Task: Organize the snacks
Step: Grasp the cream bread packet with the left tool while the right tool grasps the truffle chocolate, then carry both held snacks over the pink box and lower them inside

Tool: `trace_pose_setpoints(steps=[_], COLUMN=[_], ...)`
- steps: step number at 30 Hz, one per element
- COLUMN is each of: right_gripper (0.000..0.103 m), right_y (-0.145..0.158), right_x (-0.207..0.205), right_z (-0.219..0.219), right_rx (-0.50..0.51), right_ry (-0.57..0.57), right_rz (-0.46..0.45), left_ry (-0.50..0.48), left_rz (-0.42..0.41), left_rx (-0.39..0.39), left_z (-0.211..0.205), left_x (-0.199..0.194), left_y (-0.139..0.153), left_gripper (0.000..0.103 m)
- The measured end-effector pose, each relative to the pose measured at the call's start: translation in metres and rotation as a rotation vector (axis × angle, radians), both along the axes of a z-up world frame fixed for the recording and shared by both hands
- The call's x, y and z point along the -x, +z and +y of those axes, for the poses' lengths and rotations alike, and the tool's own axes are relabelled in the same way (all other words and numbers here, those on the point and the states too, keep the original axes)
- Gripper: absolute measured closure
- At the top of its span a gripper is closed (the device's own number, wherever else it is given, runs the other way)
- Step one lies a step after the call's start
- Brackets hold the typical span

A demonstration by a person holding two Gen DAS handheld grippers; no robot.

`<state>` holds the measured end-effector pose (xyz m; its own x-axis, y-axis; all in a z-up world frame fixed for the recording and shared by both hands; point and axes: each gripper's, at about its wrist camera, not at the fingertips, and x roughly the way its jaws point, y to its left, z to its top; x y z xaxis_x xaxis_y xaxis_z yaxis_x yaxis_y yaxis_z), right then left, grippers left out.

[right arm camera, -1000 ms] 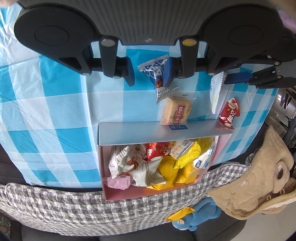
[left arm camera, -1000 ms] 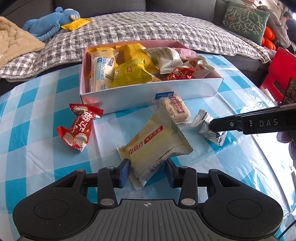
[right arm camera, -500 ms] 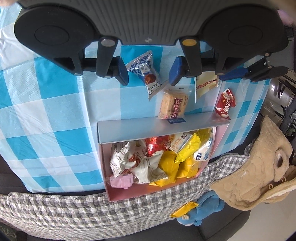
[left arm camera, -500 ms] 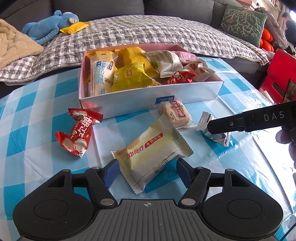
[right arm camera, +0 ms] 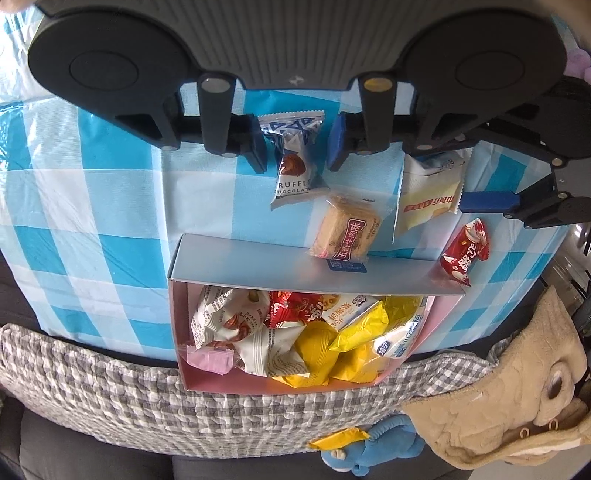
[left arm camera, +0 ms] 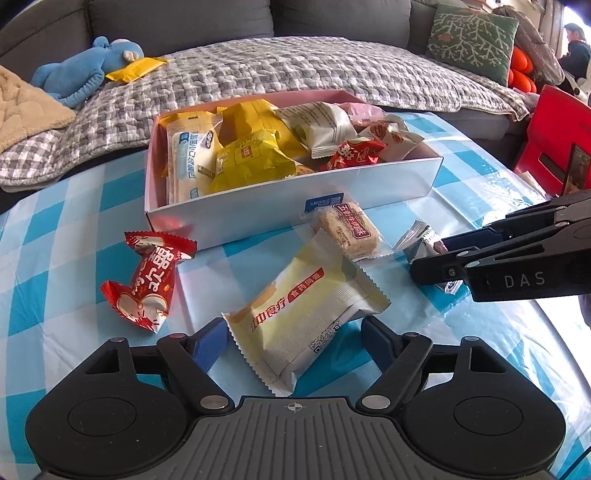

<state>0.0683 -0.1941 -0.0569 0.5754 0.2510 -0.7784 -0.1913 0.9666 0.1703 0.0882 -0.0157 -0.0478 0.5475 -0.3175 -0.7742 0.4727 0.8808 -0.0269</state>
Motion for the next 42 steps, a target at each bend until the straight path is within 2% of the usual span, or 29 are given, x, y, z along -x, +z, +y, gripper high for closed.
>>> trace_pose_setpoints(steps=[1, 3, 15, 18, 19, 28, 42], right_gripper=[0.081, 0.082, 0.084, 0.084, 0.084, 0.084, 0.084], right_y=[0.000, 0.000, 0.004, 0.007, 0.008, 0.015, 0.027], right_x=[0.000, 0.001, 0.002, 0.003, 0.003, 0.005, 0.006], right_z=[-0.001, -0.003, 0.001, -0.001, -0.001, -0.006, -0.017], right_rx=[0.002, -0.003, -0.001, -0.010, -0.013, -0.042, -0.120], right_ry=[-0.001, -0.002, -0.004, -0.010, -0.013, -0.031, -0.065], right_rz=[-0.001, 0.001, -0.007, -0.011, -0.013, -0.026, -0.035], left_ry=[-0.003, -0.004, -0.007, 0.006, 0.010, 0.063, 0.109], left_rz=[0.001, 0.004, -0.005, -0.013, -0.018, -0.051, -0.045], left_rx=[0.002, 0.008, -0.024, -0.023, -0.018, 0.010, 0.083], left_z=[0.000, -0.001, -0.009, -0.010, -0.010, -0.007, 0.002], left_x=[0.000, 0.001, 0.007, 0.007, 0.007, 0.006, 0.006], left_y=[0.001, 0.003, 0.009, 0.013, 0.014, 0.027, 0.040], left_gripper=[0.036, 0.045, 0.065, 0.072, 0.079, 0.088, 0.093])
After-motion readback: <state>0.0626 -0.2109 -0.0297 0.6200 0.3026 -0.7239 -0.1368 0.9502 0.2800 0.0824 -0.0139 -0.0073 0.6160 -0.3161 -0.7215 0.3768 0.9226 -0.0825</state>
